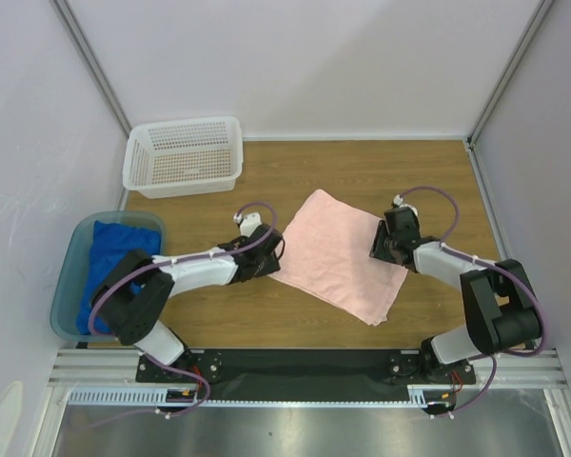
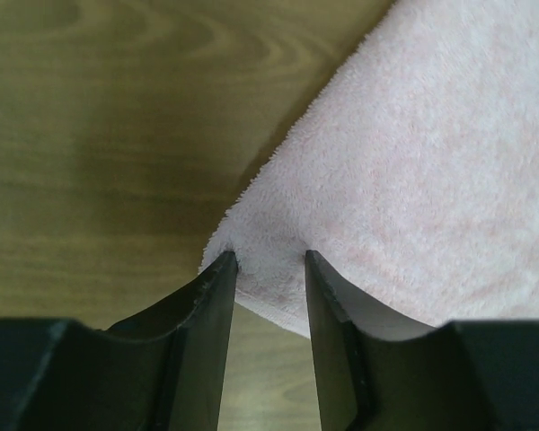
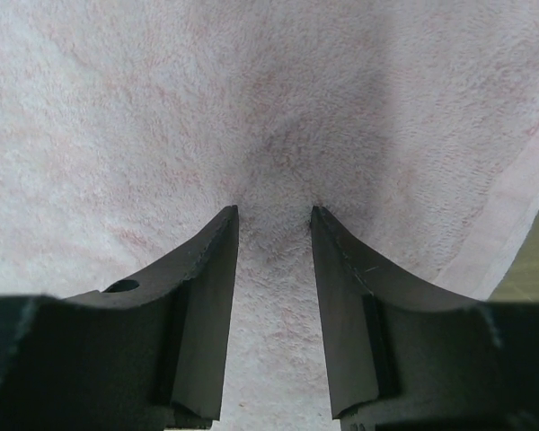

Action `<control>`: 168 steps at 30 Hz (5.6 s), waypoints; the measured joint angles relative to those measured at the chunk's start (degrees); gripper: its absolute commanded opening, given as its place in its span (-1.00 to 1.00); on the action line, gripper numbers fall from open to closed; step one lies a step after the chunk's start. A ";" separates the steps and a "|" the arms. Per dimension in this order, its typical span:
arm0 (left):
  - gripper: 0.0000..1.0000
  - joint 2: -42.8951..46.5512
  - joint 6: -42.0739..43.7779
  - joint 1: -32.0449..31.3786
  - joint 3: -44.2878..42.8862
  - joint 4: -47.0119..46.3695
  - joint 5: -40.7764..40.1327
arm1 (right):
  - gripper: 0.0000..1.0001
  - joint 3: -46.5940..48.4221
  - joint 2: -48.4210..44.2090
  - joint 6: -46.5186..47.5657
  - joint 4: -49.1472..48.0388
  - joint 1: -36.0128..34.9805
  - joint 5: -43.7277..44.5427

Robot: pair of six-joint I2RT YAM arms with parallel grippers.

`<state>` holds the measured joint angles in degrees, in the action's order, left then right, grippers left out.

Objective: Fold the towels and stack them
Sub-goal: Fold the towel

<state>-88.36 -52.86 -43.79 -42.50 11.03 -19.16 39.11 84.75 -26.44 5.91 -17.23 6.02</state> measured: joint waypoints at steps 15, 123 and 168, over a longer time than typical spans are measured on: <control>-0.21 -15.89 9.09 10.93 -17.90 -0.28 1.90 | -0.29 -10.27 -10.69 -9.79 -1.73 -3.72 -1.73; 0.52 22.71 -27.89 -13.77 20.98 -6.21 -1.20 | 0.58 -19.96 -44.17 -18.21 25.53 5.62 -15.72; 0.44 19.67 -34.77 -18.36 19.76 -1.22 -8.59 | 0.39 -20.02 -42.21 -19.08 24.44 1.99 -15.21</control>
<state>-68.69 -87.64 -62.15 -22.74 9.80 -27.75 19.09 42.54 -45.52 30.35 -15.25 -9.19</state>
